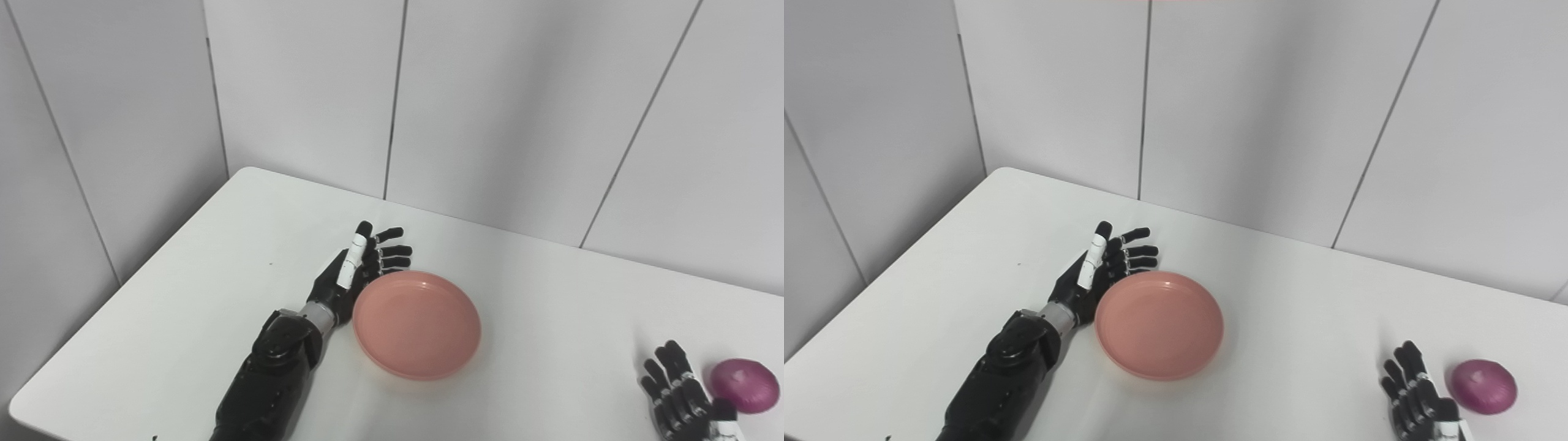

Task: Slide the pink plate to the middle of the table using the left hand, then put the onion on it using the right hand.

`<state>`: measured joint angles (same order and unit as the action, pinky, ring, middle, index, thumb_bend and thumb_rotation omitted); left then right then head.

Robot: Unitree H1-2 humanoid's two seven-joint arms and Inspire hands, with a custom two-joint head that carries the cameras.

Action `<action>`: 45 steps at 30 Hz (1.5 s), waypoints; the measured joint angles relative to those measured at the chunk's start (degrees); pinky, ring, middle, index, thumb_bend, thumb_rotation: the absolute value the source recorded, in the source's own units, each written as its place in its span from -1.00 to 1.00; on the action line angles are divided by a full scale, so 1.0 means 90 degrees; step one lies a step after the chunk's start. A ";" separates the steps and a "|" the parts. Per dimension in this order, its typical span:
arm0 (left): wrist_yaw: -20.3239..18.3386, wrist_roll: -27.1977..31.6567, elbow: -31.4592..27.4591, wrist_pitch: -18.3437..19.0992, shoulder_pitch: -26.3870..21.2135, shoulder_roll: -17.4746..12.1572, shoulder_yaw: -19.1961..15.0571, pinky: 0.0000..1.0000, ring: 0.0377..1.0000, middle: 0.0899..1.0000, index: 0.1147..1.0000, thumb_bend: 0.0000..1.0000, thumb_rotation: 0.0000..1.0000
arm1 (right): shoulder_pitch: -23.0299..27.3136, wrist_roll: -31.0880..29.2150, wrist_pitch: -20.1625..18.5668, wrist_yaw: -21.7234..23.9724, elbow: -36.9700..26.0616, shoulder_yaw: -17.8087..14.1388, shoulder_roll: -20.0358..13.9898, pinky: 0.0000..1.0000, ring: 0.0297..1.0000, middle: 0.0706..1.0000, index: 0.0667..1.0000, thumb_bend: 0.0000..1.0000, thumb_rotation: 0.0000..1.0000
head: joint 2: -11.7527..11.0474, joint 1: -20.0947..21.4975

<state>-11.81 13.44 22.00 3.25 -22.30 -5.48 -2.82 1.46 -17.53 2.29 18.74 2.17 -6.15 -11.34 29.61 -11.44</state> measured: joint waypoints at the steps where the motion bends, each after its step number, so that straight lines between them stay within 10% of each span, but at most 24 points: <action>1: 0.0017 -0.0017 -0.0003 -0.0001 0.0000 0.0051 0.0037 0.52 0.49 0.44 0.56 0.88 1.00 | -0.0018 0.0012 -0.0002 -0.0028 -0.0044 0.0032 0.0027 1.00 1.00 1.00 1.00 0.66 1.00 | 0.0058 0.0137; 23: 0.0304 -0.0252 0.0206 -0.0039 -0.0112 0.0928 0.0190 0.58 0.54 0.45 0.64 0.83 1.00 | -0.0028 0.0507 -0.0126 -0.0560 -0.0279 0.0443 0.0541 1.00 0.98 1.00 0.99 0.84 0.99 | 0.0440 0.1397; 45: 0.0011 -0.0245 0.0206 0.0041 -0.0116 0.0753 0.0141 0.66 0.61 0.55 0.72 0.80 1.00 | 0.0088 0.0853 -0.0363 -0.0964 -0.0269 0.0682 0.0919 1.00 0.95 0.96 0.94 0.92 0.91 | 0.0577 0.2559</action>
<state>-11.70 11.23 23.86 3.62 -23.34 1.30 -1.55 2.24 -9.85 -0.98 10.06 -0.25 -0.01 -3.07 34.80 11.60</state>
